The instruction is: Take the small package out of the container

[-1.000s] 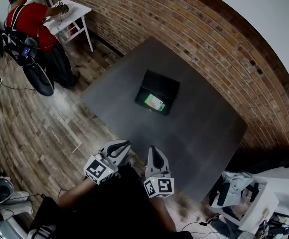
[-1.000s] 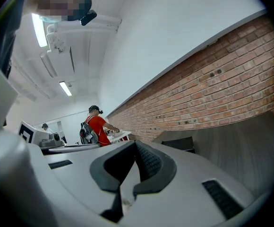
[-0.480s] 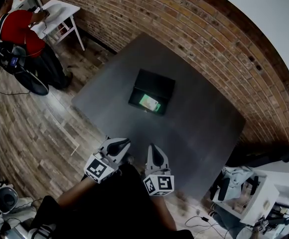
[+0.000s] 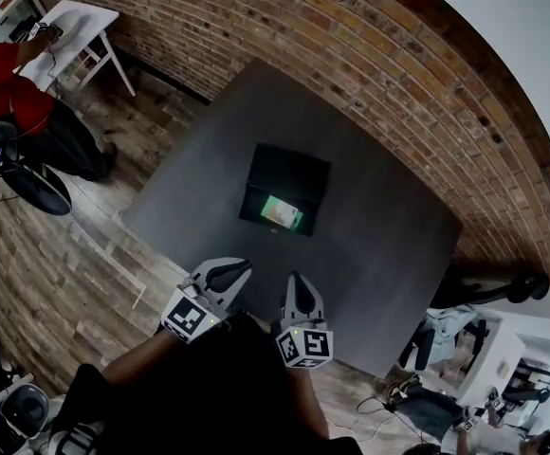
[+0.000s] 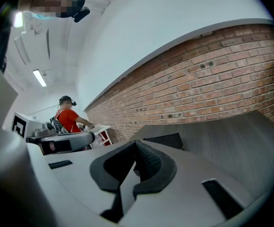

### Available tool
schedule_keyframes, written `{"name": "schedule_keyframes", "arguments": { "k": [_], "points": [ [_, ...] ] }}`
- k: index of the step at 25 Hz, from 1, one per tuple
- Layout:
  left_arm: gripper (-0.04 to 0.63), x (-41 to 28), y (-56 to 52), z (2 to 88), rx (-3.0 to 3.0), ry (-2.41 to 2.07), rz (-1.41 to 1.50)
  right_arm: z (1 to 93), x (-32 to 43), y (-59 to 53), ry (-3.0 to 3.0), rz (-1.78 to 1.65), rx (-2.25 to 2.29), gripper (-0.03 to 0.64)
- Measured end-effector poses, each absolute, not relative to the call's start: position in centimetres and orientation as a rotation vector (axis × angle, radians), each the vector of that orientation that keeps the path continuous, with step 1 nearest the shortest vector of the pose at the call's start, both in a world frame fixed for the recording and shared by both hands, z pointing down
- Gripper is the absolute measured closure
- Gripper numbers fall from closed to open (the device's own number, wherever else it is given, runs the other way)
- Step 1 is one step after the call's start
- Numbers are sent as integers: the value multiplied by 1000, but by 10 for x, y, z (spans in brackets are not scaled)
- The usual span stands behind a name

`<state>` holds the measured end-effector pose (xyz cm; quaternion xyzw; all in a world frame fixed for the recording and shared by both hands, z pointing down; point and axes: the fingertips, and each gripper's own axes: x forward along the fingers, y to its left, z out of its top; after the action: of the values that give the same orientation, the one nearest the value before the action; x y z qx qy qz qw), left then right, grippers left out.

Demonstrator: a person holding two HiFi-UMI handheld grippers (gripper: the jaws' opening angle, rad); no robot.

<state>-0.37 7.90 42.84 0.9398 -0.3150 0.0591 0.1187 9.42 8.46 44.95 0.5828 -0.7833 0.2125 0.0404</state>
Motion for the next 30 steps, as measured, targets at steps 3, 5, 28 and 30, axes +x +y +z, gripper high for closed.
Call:
{"name": "schedule_keyframes", "arguments": {
  "k": [3, 5, 28, 30],
  "points": [
    [546, -12, 53, 433, 2758, -862, 191, 464, 89, 65, -2325, 691, 1830, 592],
    [546, -16, 38, 435, 2770, -820, 205, 474, 87, 55, -2272, 720, 1858, 592],
    [546, -14, -57, 476, 2732, -537, 215, 543, 92, -36, -1991, 889, 1847, 592],
    [546, -9, -58, 480, 2728, -536, 229, 553, 96, -39, -1999, 900, 1797, 592]
  ]
}}
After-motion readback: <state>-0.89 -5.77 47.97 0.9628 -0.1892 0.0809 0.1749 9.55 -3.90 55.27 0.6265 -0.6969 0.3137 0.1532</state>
